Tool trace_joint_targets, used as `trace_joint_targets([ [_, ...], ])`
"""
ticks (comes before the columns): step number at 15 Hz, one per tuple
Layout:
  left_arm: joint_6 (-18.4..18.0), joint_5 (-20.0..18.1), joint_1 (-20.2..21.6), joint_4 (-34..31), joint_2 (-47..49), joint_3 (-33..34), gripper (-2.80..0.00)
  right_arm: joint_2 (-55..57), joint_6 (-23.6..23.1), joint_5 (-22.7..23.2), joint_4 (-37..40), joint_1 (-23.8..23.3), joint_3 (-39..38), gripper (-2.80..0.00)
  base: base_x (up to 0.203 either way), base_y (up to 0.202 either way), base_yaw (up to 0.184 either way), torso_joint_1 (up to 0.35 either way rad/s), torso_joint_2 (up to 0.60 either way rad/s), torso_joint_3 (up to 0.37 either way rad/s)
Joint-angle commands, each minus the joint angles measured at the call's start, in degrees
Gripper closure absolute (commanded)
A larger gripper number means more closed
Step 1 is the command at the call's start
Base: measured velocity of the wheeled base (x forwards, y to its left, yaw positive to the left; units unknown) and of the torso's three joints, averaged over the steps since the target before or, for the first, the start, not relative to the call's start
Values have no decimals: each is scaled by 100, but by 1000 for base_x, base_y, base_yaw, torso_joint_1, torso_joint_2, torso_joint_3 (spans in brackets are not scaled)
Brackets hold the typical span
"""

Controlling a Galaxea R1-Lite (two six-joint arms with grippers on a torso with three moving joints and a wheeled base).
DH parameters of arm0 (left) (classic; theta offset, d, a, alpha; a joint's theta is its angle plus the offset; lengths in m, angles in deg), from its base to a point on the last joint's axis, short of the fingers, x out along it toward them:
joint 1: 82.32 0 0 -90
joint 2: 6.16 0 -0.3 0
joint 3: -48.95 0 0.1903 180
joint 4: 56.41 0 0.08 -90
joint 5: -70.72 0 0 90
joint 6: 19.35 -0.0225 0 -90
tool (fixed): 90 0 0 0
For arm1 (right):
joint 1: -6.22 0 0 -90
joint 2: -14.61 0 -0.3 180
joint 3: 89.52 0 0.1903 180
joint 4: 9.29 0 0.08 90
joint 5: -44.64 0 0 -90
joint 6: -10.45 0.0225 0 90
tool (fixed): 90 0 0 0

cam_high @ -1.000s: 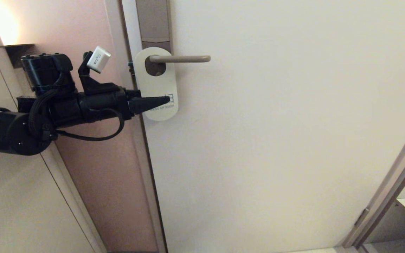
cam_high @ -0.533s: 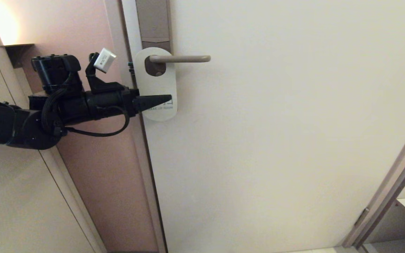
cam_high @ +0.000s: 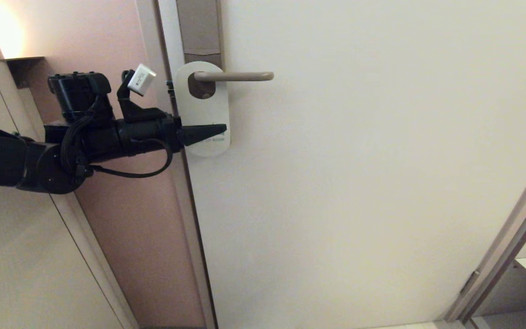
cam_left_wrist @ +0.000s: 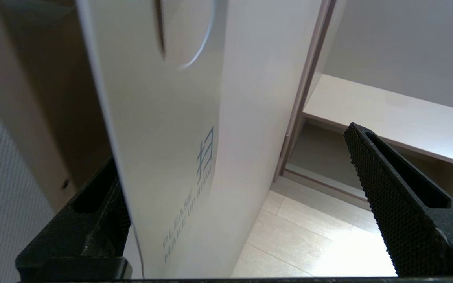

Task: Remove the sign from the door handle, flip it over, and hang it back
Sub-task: Take down the sign

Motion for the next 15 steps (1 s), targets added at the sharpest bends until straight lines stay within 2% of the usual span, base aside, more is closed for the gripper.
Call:
trace_joint_targets([
  [1,5,-30,-22,21,-76,0,-280,2,-3,0,0,0,0,0,0,0,0,0,0,0],
  [12,-24,-25,-66,21,-65,0,-280,2,-3,0,0,9,0,0,0,0,0,0,0,0],
  [13,-56,-25,-66,29,-32,0,0,2,-3,0,0,0,0,0,0,0,0,0,0,0],
  [15,23,-22,-66,135,-17,0,0,2,-3,0,0,0,0,0,0,0,0,0,0,0],
])
